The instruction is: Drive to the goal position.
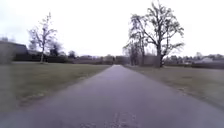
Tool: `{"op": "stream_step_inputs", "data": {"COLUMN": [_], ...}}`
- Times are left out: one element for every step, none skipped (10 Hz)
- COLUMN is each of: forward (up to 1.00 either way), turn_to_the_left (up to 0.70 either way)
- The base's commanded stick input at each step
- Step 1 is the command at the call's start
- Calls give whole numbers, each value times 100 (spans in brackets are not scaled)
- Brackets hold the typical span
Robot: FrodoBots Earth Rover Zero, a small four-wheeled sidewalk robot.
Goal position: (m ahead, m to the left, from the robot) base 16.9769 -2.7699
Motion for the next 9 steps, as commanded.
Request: {"op": "stream_step_inputs", "data": {"forward": [100,100,100,100,100,100,100,100,100], "turn_to_the_left": [0,0,0,0,-5,-40,-40,-40,-40]}}
